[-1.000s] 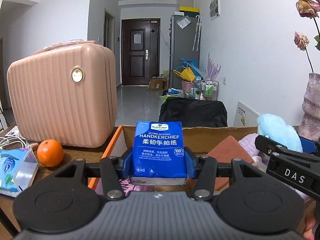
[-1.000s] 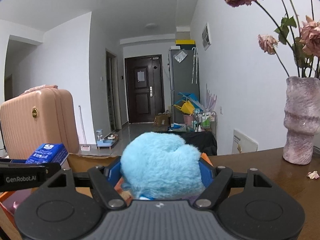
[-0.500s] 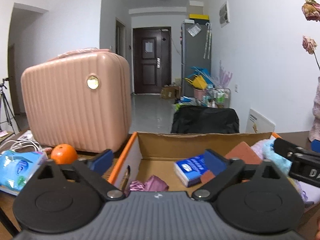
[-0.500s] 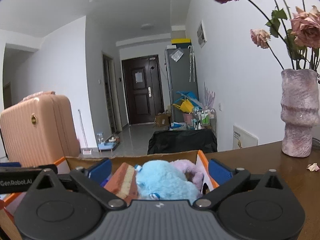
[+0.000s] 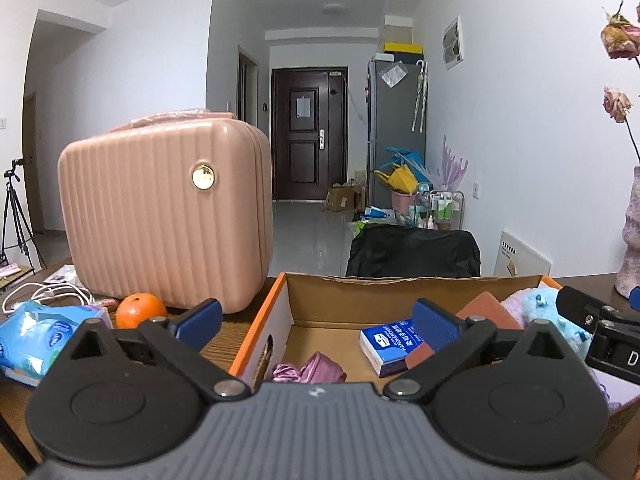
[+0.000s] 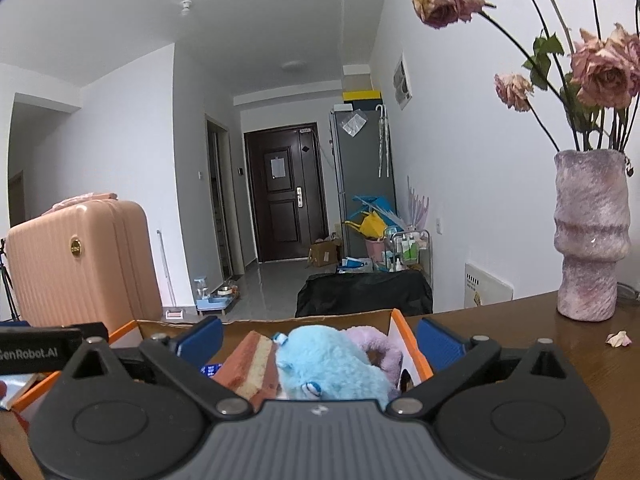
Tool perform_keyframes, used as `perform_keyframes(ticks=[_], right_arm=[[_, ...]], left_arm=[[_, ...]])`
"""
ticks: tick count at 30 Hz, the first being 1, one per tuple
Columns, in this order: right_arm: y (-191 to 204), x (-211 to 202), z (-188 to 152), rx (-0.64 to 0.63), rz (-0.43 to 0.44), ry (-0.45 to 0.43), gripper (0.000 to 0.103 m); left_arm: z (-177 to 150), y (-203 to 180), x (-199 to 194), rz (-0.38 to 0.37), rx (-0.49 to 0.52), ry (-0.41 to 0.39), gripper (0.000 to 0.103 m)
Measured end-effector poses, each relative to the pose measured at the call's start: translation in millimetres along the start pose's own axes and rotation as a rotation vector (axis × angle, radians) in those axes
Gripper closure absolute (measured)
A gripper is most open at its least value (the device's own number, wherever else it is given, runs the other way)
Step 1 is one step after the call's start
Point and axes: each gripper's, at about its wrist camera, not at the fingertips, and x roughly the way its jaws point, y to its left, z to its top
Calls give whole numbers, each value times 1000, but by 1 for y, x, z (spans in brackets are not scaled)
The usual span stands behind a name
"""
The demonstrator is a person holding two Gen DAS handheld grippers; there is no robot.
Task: Organize soft objects
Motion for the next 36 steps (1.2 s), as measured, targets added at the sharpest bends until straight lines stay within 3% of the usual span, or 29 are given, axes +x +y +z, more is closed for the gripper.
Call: perform_keyframes(ticks=[6,18,36], right_arm=[[-1,-21,-4,-30,-7,-16,0],[-15,-73,-15,-18,-34,-3,0],[-7,-208,-39,-43,19,11,0]], left_arm=[[-8,7,-25,16,0,-30,0],[-27,27,-73,28,-4,-15,0],[-70,46,-205,-83,31,-12,0]])
